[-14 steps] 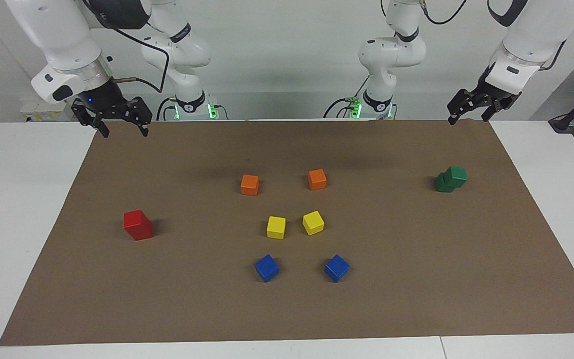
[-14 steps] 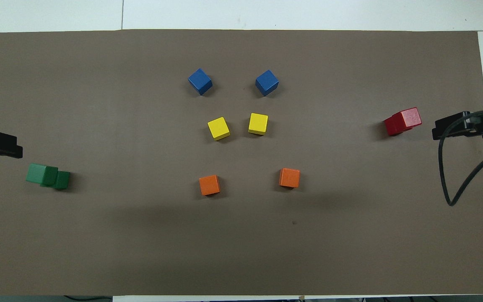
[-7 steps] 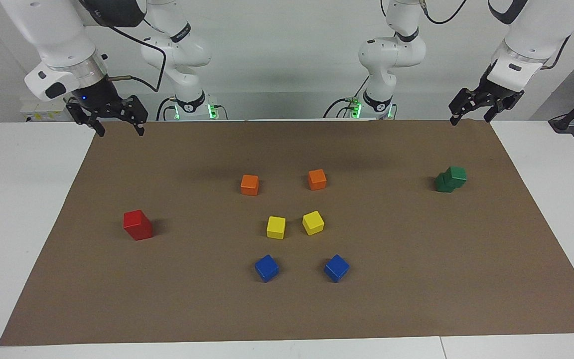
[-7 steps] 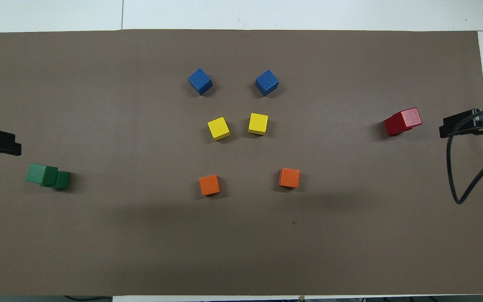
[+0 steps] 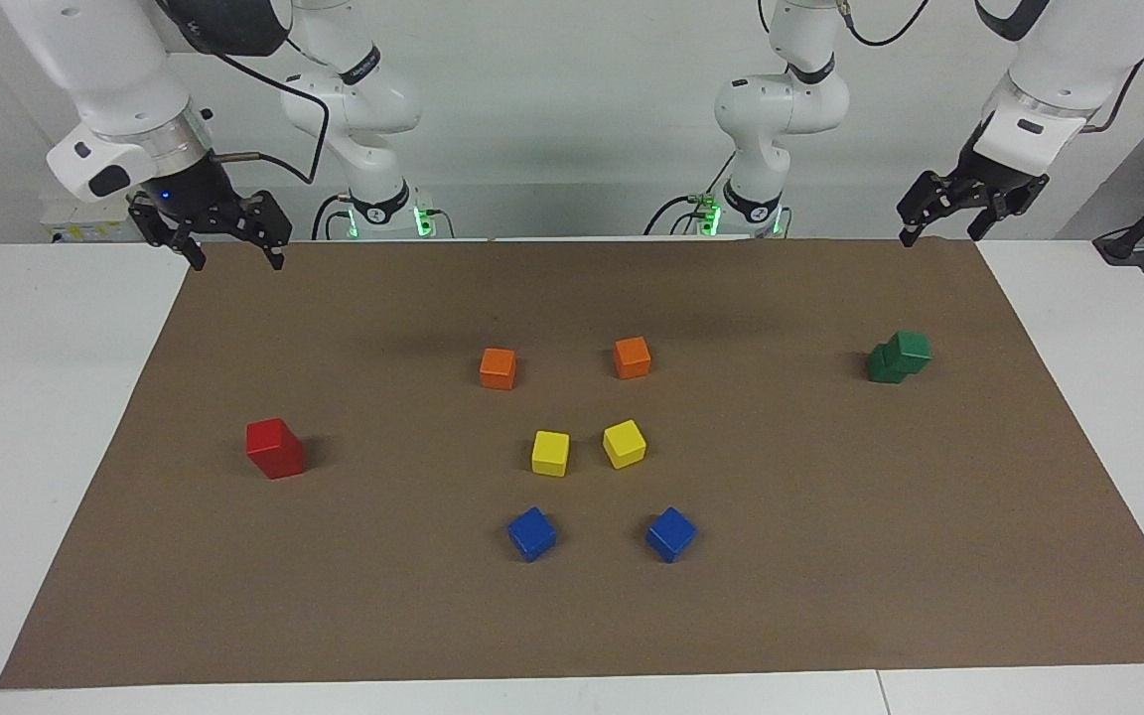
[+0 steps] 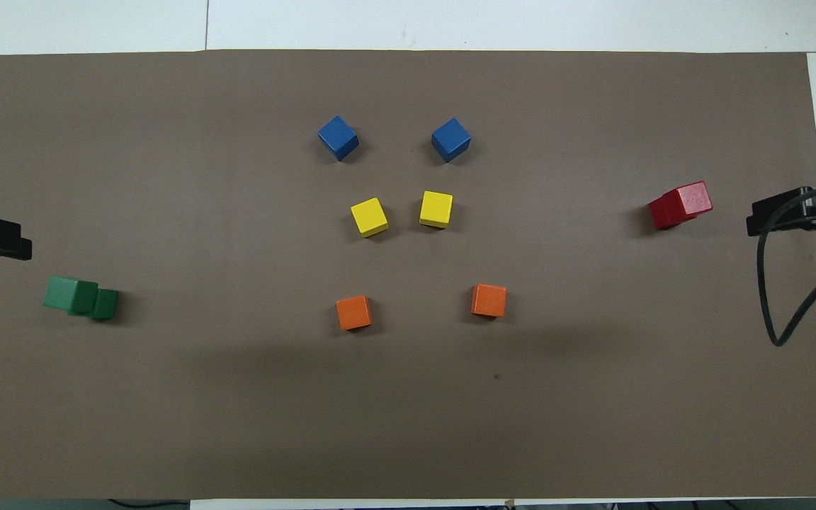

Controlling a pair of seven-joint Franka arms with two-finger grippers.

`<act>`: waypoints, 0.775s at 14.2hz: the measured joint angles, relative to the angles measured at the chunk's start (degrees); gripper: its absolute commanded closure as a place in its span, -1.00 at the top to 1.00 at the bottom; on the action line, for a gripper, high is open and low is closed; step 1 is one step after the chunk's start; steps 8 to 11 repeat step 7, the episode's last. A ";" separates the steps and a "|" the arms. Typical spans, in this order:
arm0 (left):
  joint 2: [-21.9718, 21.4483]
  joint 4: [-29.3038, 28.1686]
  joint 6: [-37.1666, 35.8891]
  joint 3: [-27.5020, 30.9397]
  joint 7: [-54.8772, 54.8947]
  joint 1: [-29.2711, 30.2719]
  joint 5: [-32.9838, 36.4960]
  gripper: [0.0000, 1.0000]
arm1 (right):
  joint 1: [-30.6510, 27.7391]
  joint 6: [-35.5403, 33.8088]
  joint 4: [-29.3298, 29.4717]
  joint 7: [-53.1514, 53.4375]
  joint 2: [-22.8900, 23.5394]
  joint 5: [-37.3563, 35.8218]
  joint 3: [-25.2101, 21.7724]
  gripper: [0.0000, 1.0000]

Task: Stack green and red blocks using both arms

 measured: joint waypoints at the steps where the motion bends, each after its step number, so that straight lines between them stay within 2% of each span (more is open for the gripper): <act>1: 0.00 0.00 0.00 -0.02 0.00 0.00 0.00 1.00 | 0.00 -0.10 -0.03 0.00 0.00 -0.04 -0.02 1.00; 11: 0.00 0.00 0.02 0.17 0.06 0.01 0.00 1.00 | -0.01 -0.21 -0.05 0.00 0.00 -1.08 -0.04 1.00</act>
